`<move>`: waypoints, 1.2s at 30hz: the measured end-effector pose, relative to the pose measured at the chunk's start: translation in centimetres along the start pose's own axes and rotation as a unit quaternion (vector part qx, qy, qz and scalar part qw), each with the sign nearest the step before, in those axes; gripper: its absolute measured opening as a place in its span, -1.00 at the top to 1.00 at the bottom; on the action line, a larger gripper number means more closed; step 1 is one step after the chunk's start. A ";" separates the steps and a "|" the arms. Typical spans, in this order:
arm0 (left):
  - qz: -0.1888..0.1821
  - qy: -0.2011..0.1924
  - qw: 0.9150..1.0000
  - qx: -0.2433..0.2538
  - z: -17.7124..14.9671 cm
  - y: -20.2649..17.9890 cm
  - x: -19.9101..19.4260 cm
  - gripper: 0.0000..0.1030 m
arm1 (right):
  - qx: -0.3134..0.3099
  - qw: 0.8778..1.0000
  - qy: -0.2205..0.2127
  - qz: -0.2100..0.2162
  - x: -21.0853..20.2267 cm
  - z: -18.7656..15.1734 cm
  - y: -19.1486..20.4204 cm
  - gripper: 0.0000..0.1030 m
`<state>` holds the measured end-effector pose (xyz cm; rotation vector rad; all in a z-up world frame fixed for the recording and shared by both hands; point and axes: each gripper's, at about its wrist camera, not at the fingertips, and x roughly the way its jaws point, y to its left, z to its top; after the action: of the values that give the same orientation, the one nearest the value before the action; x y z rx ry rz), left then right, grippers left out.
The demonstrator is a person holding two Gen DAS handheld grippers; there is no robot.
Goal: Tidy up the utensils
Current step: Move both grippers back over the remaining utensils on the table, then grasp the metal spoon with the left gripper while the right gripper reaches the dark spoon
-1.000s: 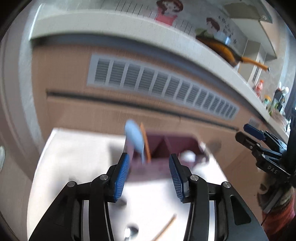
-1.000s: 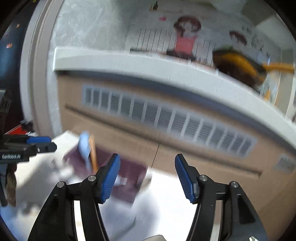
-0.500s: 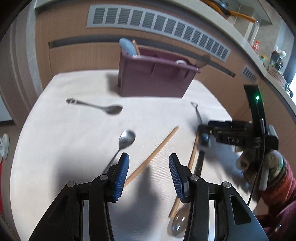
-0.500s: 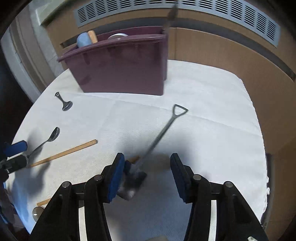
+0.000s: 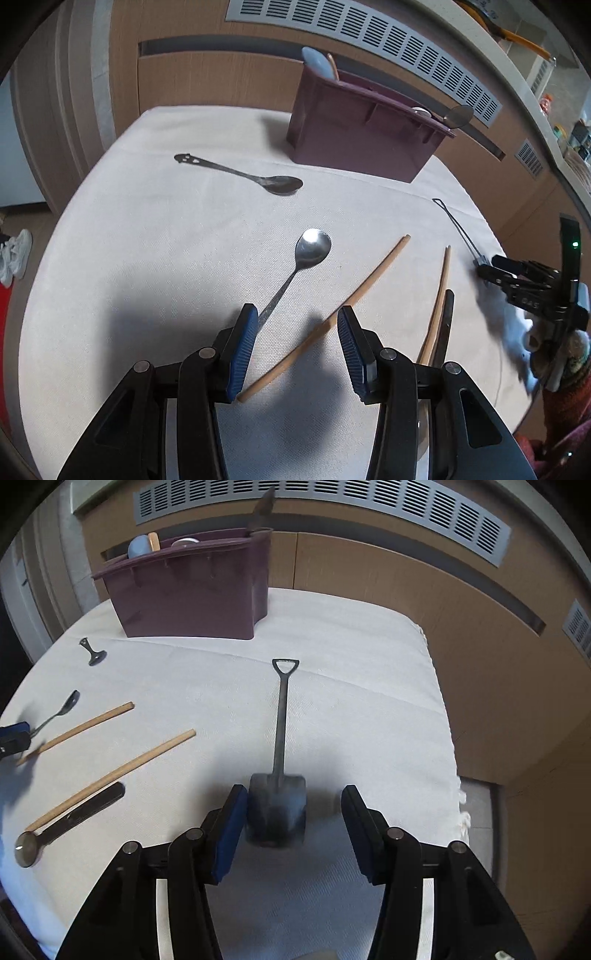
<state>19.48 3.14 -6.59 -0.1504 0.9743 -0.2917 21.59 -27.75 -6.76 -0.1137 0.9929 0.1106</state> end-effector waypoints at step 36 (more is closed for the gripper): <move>0.033 0.103 0.971 0.214 6.1 -2.7 6.1 0.25 | -0.103 0.987 -0.008 0.126 0.0 -0.3 8.1 -0.02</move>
<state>27.25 -1.29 -7.34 0.3116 1.0971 -0.4562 20.18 -19.83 -7.31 -0.1760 0.9746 0.4462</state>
